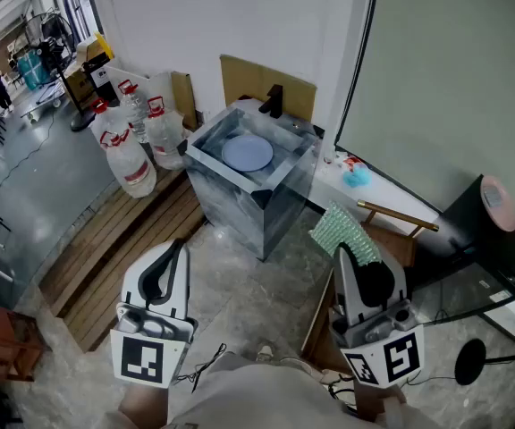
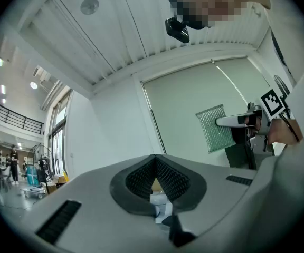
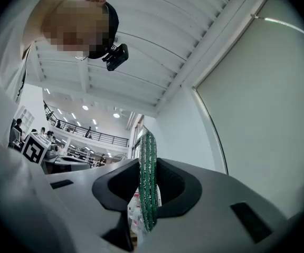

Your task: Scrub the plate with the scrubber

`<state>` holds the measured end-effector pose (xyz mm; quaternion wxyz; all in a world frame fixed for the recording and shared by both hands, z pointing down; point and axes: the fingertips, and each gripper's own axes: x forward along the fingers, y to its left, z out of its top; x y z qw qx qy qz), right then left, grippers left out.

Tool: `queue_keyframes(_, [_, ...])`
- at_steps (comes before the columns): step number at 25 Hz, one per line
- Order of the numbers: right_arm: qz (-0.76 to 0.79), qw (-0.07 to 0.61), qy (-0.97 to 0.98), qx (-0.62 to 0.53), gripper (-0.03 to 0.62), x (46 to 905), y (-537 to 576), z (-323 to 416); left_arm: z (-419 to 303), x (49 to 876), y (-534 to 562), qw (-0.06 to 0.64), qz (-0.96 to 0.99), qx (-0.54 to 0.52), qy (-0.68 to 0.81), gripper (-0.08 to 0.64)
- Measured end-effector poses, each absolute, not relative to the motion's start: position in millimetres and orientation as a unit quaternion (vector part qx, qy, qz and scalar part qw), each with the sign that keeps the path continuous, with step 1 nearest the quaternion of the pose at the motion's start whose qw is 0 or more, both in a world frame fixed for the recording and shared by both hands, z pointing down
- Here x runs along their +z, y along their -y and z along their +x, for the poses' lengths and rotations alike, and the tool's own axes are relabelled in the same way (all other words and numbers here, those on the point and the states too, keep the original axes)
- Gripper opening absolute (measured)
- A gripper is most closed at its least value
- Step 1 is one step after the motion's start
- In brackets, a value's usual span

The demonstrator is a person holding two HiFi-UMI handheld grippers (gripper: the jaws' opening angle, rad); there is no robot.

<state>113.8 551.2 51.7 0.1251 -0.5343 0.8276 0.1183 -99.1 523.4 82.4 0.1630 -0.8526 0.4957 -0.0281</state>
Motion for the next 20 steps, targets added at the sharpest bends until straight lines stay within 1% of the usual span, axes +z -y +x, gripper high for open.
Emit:
queue_keyframes(6, [-0.540,0.128,-0.825,0.106,0.106,56,-547,117,-99,83,-521,0.157,-0.853,-0.024,-0.496,0.017])
queue_keyframes(11, [-0.536,0.122,-0.829,0.105,0.106,60,-544,119,-94,78,-517,0.174,-0.855,-0.007,-0.489,0.017])
queue_keyframes(20, [-0.524,0.113,-0.839,0.095,0.106,69,-537,112,-93,82,-511,0.166,-0.856,-0.016,-0.490,0.017])
